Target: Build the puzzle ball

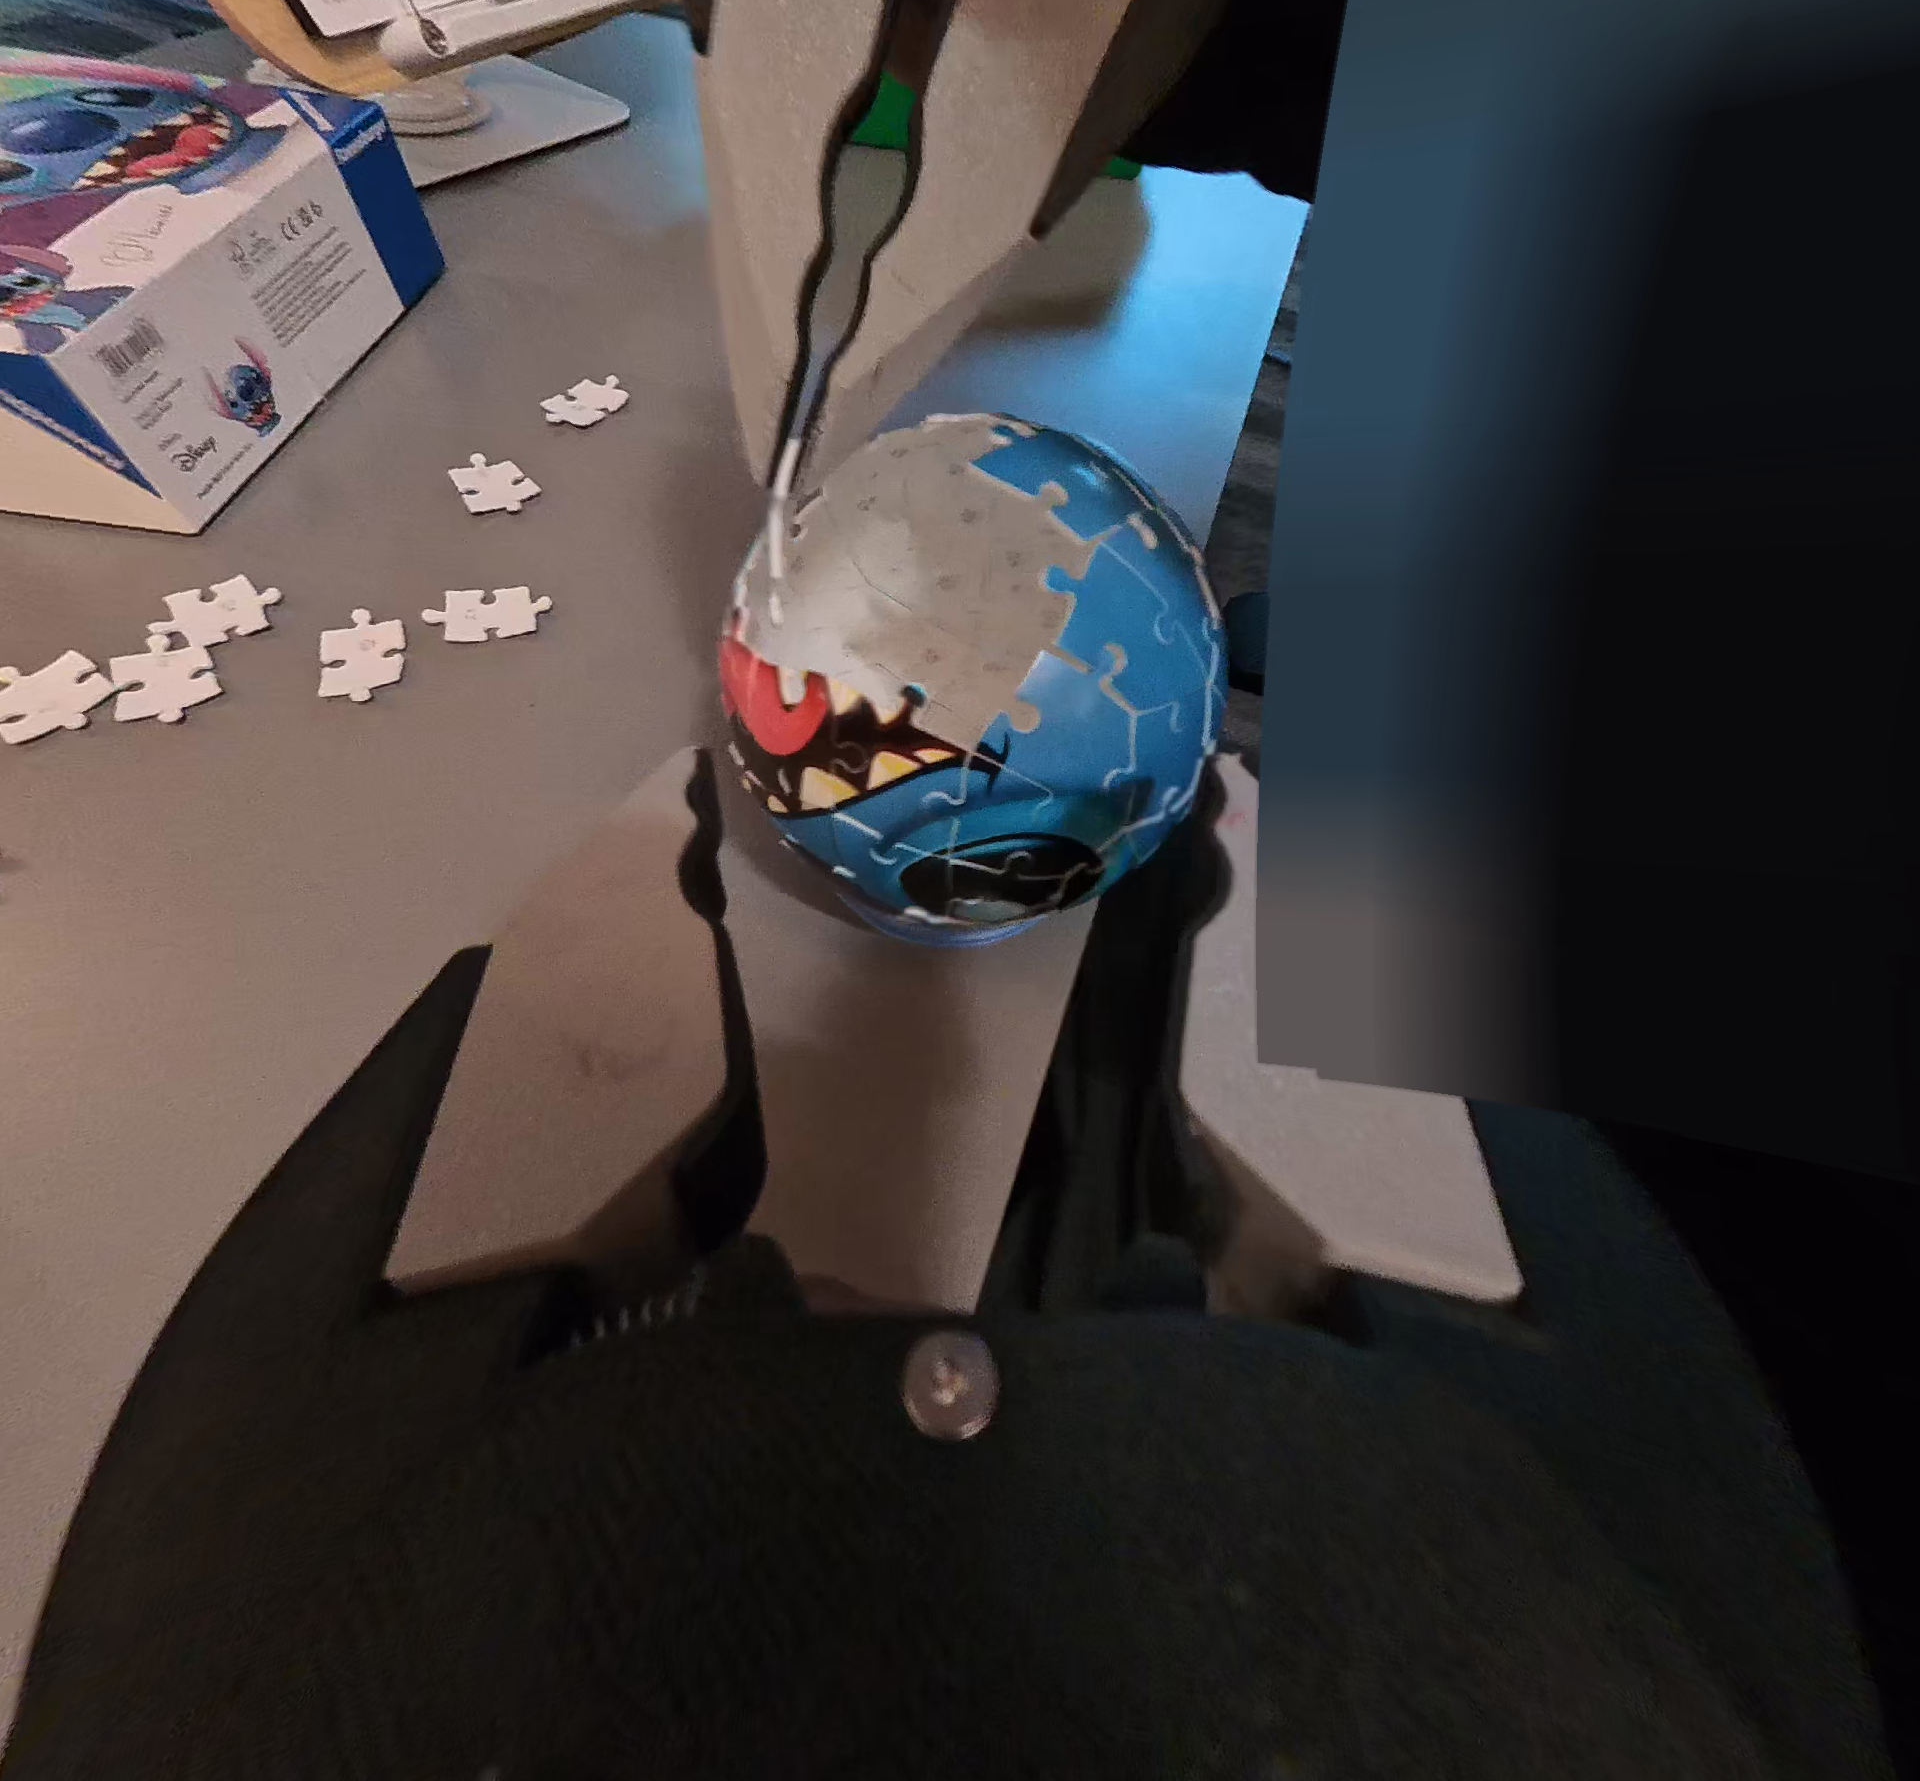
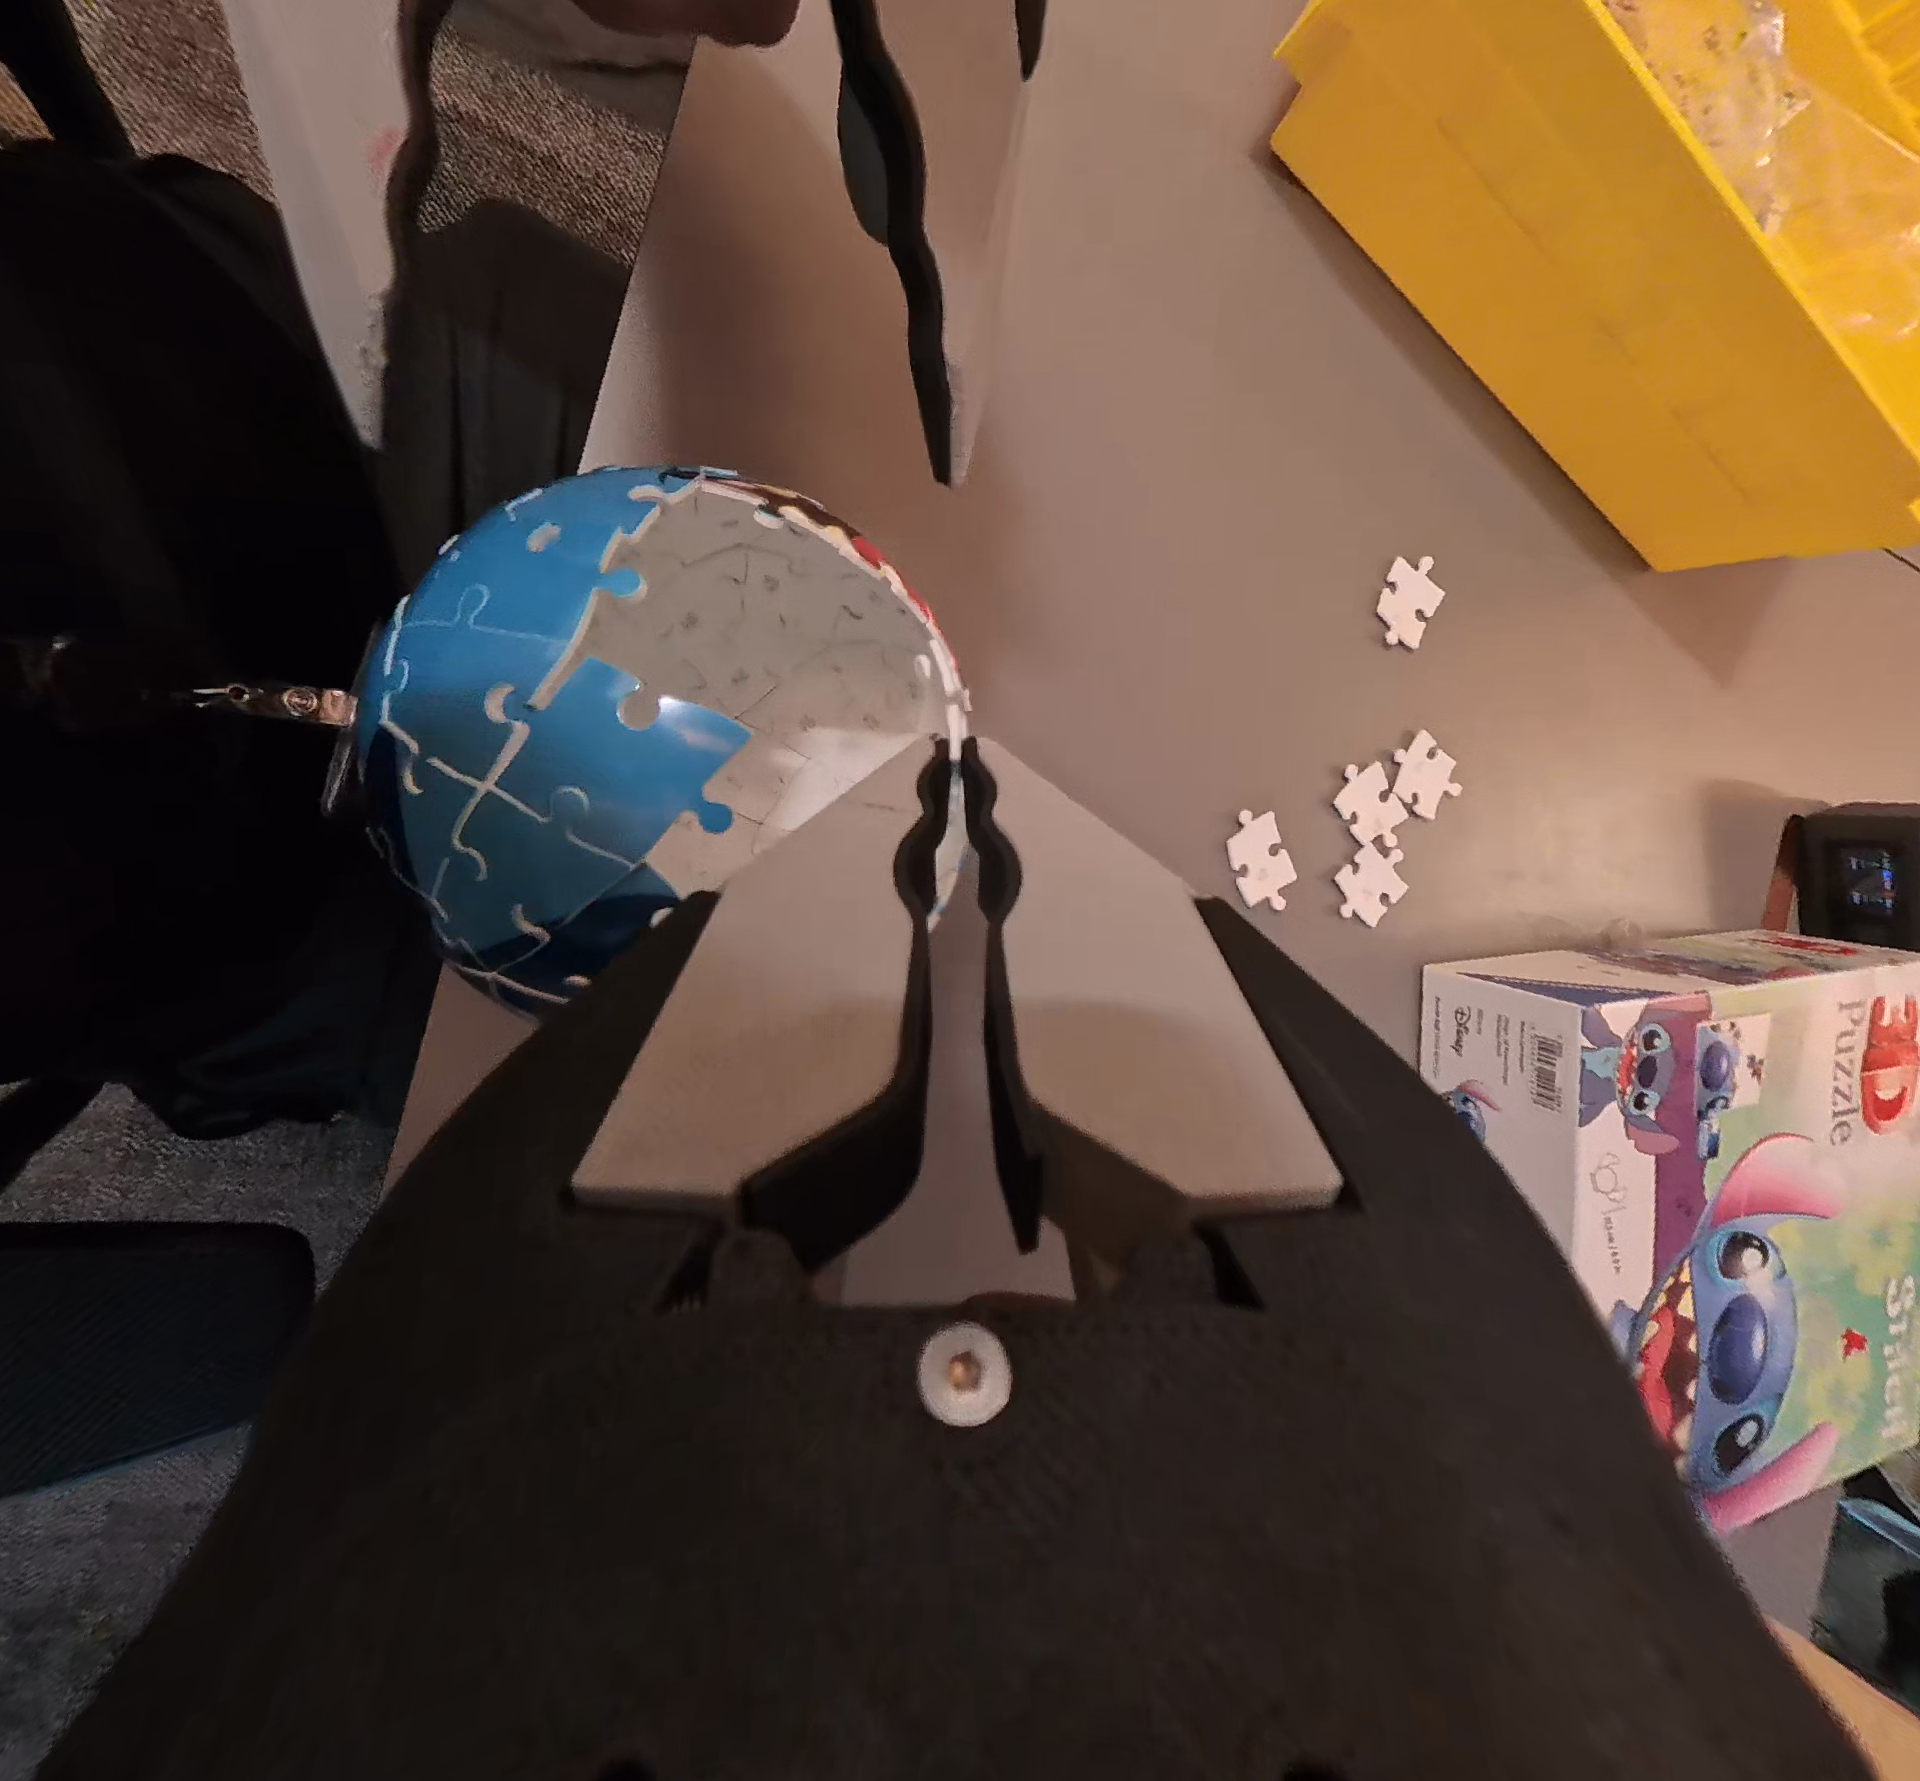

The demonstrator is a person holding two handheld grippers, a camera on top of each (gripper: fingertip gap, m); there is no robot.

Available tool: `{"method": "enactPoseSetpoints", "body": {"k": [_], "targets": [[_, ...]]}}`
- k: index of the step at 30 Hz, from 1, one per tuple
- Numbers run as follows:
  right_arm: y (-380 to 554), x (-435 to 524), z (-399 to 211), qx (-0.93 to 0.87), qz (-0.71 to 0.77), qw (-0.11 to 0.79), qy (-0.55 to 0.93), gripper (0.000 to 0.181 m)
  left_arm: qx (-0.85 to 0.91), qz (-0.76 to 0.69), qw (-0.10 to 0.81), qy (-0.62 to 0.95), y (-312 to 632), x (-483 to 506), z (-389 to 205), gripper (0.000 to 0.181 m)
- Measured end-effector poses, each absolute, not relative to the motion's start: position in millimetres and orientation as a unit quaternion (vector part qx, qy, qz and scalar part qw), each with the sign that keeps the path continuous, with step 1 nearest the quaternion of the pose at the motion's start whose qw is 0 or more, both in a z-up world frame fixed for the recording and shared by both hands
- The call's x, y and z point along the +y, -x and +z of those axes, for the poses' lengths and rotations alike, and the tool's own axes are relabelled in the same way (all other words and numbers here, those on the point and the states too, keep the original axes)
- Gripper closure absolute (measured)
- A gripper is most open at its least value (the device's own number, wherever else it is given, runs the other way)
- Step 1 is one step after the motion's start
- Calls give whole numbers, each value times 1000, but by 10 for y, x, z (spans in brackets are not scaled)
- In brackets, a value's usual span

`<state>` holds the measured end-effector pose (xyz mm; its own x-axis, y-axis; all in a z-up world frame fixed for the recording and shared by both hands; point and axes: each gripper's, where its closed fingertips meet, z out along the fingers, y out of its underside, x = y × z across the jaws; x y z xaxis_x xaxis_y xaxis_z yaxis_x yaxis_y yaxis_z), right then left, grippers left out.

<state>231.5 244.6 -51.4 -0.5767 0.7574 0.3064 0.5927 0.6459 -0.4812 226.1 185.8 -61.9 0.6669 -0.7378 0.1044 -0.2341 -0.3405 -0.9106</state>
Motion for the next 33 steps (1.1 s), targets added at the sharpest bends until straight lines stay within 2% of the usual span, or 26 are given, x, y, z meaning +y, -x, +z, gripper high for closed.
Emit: {"method": "enactPoseSetpoints", "body": {"k": [1,6,15,26,33], "targets": [[-2313,2448,-516,-873,162,247,387,181,306,-259,485,777,-2206,1880,-586,98],[-2296,2489,-546,-880,135,242,385,181,276,-253,506,777,-2018,1987,-375,117],[-2284,2479,-443,-868,169,254,392,181,259,-229,521,780,-1935,2109,-329,125],[-2247,2469,-194,-800,338,220,444,181,259,-283,512,769,-2130,2447,-253,158],[-2278,2522,-304,-798,332,214,455,181,280,-282,521,755,-2225,2467,-177,181]]}}
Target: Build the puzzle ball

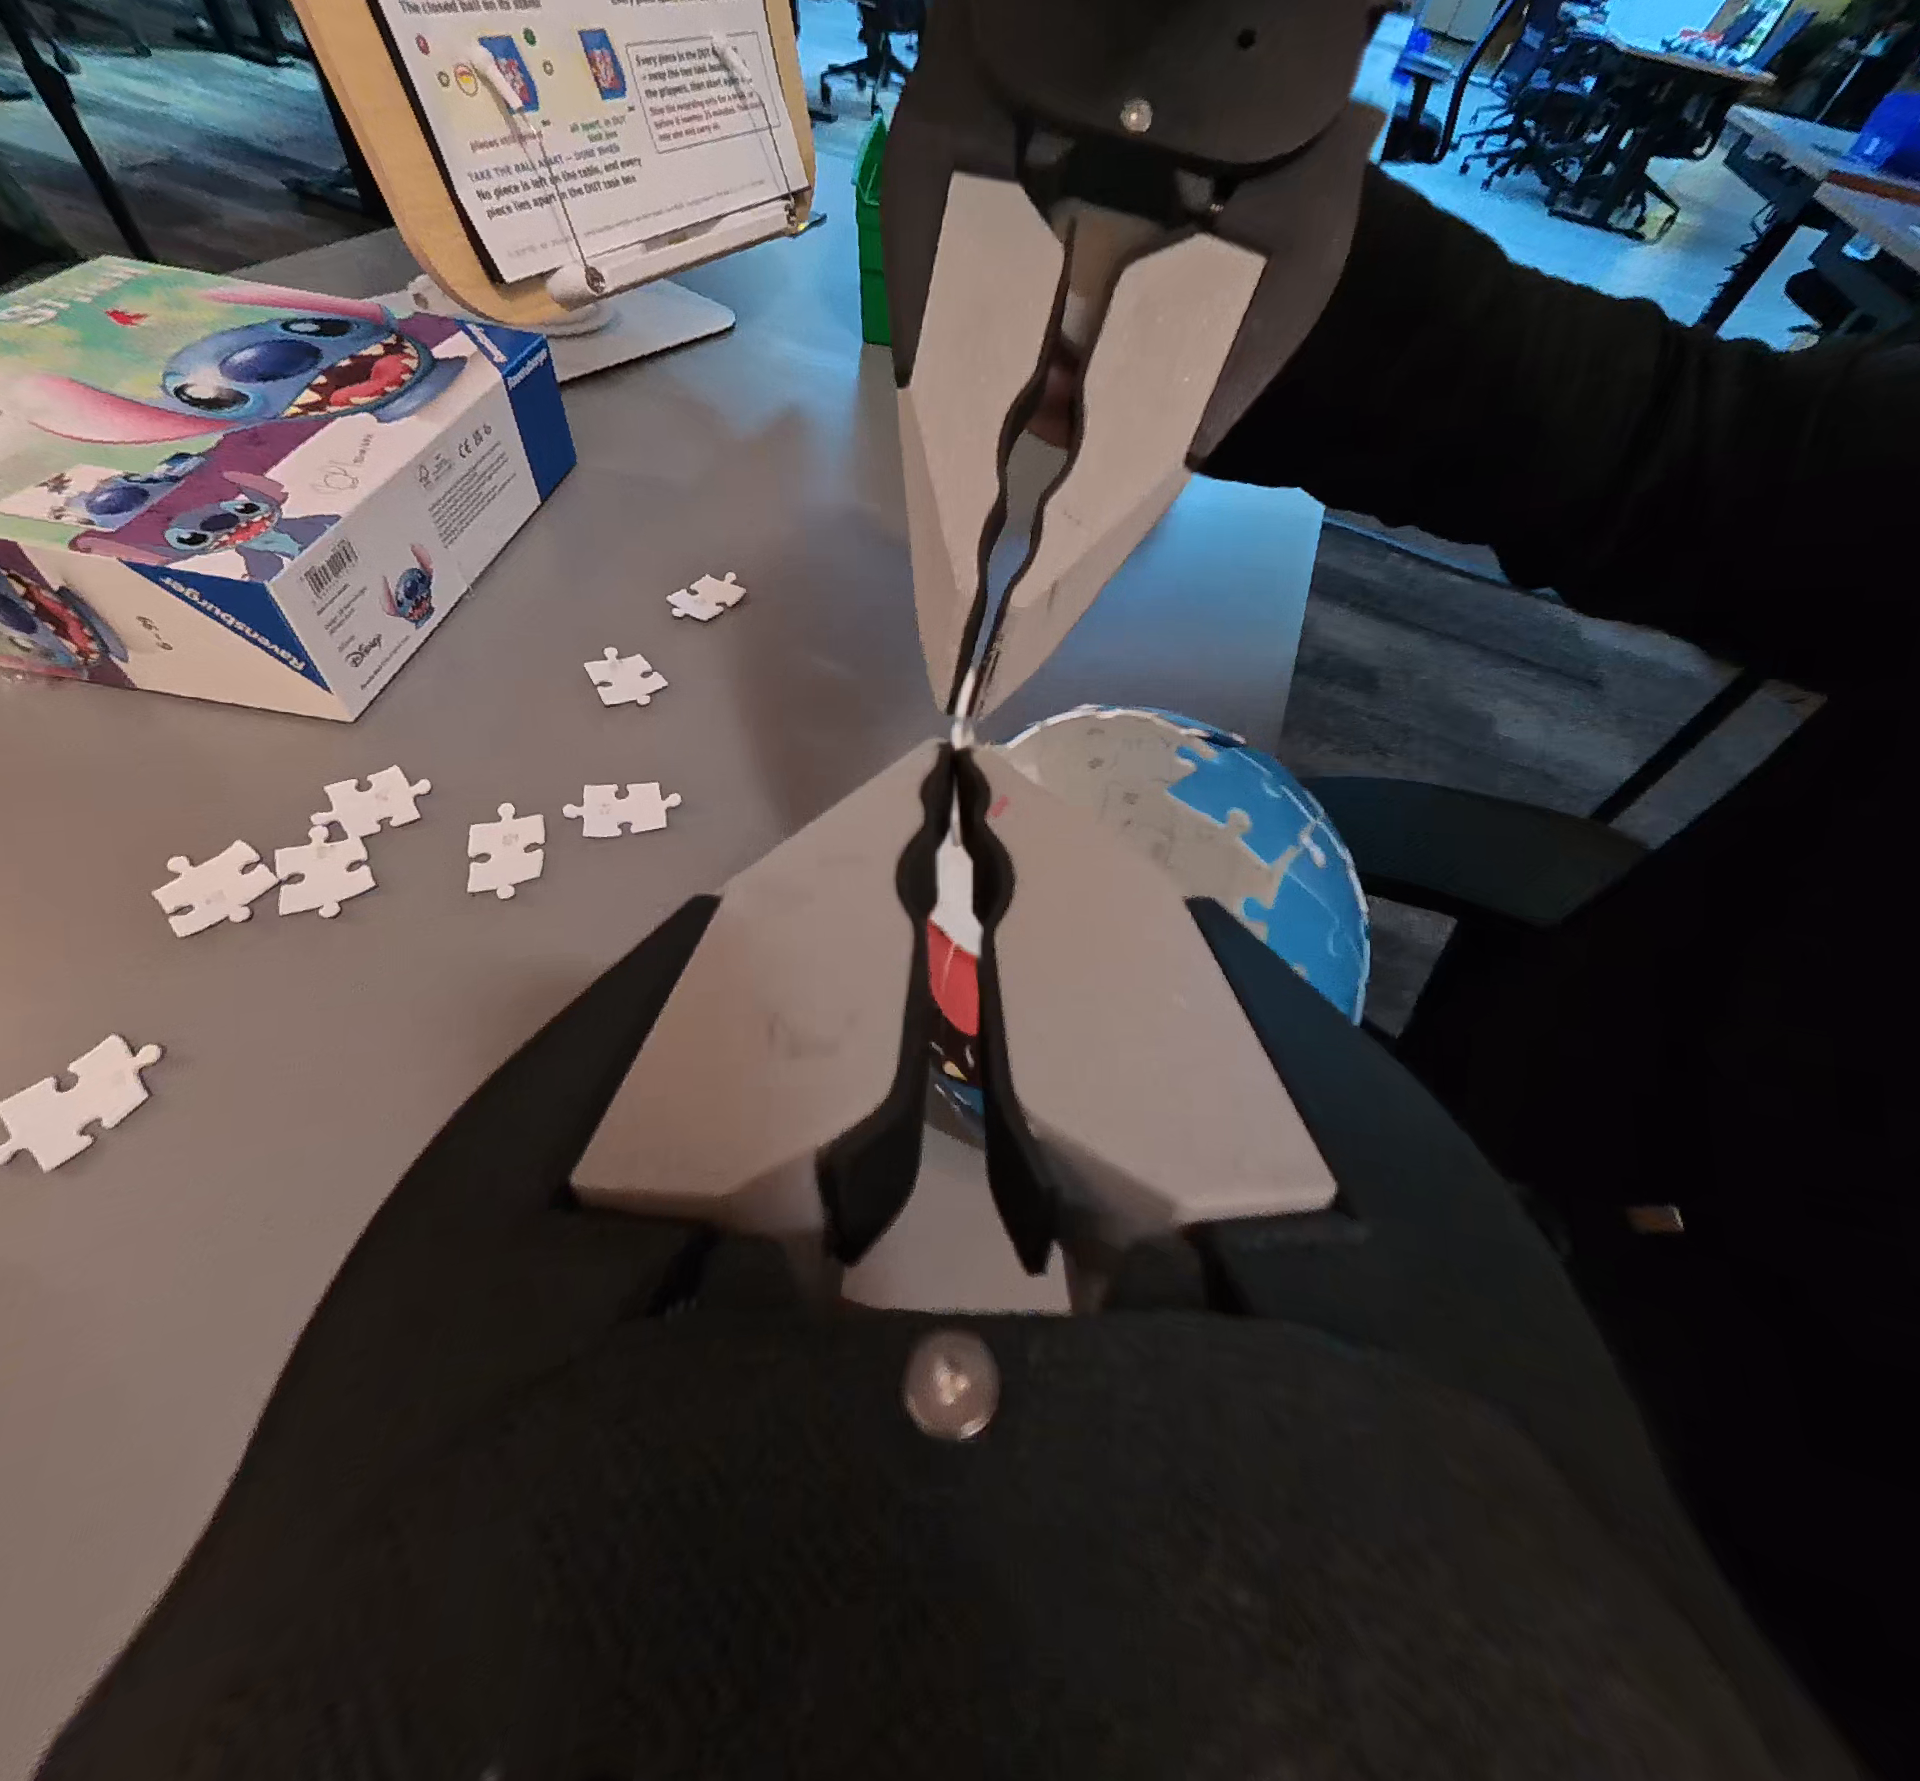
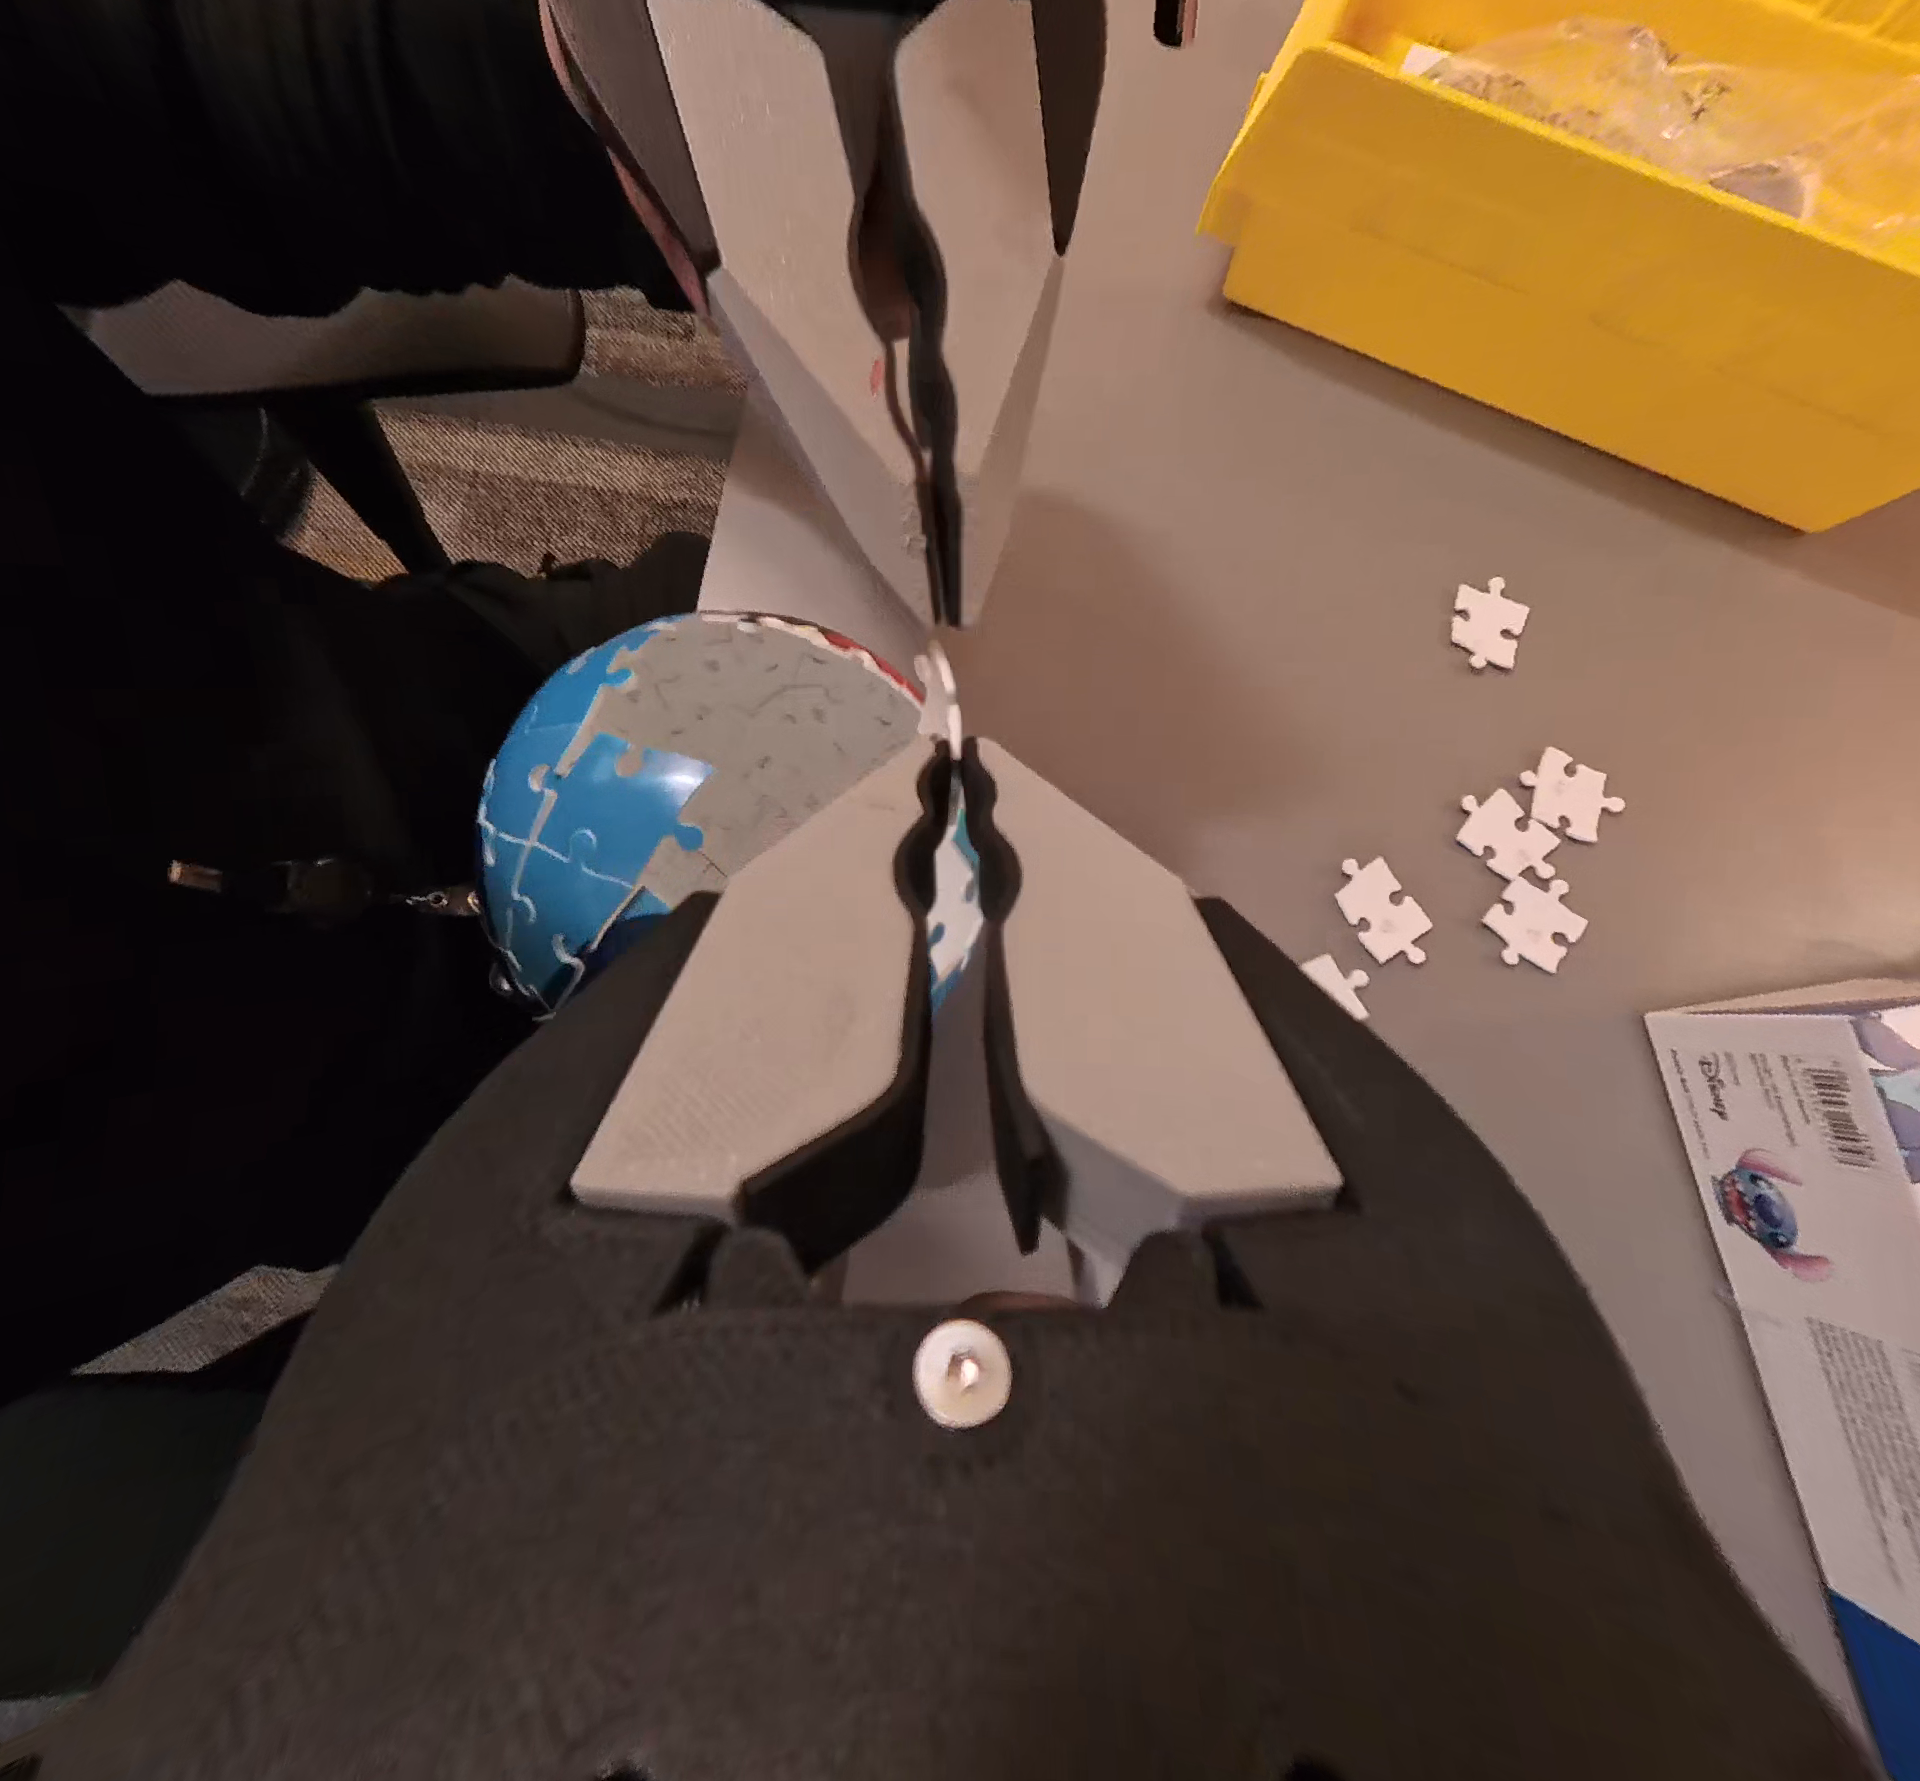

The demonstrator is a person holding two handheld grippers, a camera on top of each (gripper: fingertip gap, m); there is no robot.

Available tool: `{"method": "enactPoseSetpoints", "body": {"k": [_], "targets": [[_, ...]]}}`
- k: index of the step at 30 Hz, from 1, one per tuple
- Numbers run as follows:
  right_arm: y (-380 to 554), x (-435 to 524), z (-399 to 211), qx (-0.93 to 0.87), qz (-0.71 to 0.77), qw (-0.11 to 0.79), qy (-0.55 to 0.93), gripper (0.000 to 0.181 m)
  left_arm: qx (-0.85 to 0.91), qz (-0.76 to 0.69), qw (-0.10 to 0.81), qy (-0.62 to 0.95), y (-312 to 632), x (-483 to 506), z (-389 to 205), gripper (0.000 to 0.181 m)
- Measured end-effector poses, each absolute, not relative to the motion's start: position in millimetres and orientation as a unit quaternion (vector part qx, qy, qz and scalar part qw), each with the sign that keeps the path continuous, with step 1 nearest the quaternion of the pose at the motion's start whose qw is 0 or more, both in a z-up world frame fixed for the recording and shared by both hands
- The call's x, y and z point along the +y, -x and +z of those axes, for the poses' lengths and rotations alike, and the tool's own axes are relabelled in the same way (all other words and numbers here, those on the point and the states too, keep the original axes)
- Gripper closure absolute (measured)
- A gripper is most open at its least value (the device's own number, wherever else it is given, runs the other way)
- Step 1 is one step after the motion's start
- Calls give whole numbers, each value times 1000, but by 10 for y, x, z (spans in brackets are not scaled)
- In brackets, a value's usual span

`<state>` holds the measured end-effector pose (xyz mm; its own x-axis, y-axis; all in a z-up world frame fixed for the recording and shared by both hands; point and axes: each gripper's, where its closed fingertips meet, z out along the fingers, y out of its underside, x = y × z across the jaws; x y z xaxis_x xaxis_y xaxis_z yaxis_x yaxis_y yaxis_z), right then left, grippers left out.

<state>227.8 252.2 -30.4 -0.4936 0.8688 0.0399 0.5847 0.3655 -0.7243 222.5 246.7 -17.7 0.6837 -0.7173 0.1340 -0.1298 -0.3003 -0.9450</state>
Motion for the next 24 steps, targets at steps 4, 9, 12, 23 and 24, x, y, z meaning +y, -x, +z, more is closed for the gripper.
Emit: {"method": "enactPoseSetpoints", "body": {"k": [4,9,12,23,24], "targets": [[-2254,2514,-252,-805,320,216,449,181,305,-248,504,769,-2265,2499,-298,181],[-2176,2467,-182,-811,314,218,443,181,315,-241,500,770,-2316,2522,-325,181],[-2128,2452,-233,-817,300,214,444,181,313,-238,494,776,-2304,2535,-377,181],[-2062,2398,-210,-813,312,212,443,181,288,-281,505,764,-2258,2483,-280,177],[-2061,2391,-194,-812,314,213,443,181,289,-276,508,763,-2262,2488,-283,178]]}}
